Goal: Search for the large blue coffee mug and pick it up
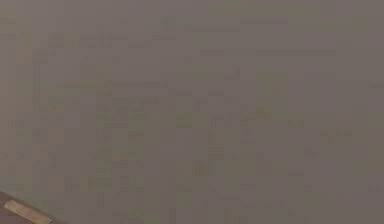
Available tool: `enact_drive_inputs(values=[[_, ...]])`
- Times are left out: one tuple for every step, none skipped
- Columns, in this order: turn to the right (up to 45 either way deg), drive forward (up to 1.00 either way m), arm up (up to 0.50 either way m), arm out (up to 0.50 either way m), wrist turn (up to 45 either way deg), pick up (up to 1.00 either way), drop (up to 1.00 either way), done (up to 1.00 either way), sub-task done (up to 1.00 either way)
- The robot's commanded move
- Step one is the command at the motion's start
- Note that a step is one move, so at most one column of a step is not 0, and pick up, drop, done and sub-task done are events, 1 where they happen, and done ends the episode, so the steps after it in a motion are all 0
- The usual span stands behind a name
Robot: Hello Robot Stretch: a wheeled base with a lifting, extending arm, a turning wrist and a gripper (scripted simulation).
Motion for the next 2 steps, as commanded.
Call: enact_drive_inputs(values=[[-9.0, 0.0, 0.0, 0.0, 0.0, 0.0, 0.0, 0.0, 0.0], [0.0, 0.0, 0.5, 0.0, 0.0, 0.0, 0.0, 0.0, 0.0]])
